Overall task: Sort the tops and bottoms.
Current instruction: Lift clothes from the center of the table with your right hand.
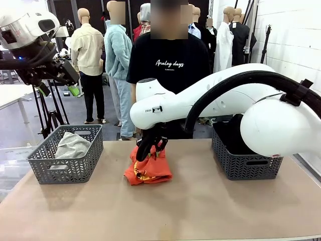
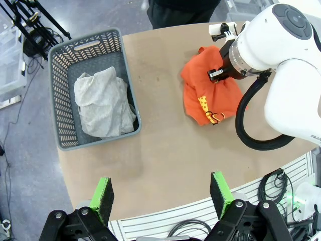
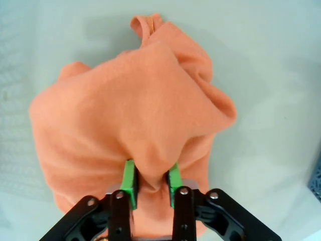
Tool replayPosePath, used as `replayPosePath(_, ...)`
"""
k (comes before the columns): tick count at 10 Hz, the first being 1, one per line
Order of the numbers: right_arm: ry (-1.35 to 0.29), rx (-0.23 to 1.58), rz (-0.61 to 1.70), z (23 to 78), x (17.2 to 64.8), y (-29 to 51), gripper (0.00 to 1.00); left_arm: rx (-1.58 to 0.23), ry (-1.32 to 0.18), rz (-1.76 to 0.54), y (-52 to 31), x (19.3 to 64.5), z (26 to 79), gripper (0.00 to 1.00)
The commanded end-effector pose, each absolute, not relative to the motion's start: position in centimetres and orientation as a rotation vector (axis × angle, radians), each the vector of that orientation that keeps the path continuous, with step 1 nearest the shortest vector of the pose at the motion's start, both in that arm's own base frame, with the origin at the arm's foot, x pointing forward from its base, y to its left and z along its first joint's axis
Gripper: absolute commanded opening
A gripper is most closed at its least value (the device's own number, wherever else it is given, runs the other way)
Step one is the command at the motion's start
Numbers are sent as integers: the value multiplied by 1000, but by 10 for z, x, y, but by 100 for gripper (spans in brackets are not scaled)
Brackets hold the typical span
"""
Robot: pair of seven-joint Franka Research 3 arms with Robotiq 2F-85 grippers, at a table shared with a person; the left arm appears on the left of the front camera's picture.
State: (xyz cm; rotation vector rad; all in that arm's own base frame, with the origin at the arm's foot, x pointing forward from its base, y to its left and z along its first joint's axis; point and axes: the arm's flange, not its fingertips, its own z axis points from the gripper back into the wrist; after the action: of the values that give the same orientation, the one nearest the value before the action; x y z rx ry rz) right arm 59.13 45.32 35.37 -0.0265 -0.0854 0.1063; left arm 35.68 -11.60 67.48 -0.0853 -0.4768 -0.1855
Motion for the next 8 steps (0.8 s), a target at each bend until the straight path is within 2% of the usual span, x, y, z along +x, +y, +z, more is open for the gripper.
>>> replayPosePath(1, -92, -47, 82, 358, 579, 450, 94, -94, -477, -203, -114, 357, 676, 100)
replayPosePath(2, -92, -50, 81, 359, 578, 450, 100, -94, -477, -203, -114, 357, 676, 100)
replayPosePath(8, -117, -34, 99, 363, 567, 453, 100, -94, -477, -203, -114, 357, 676, 100)
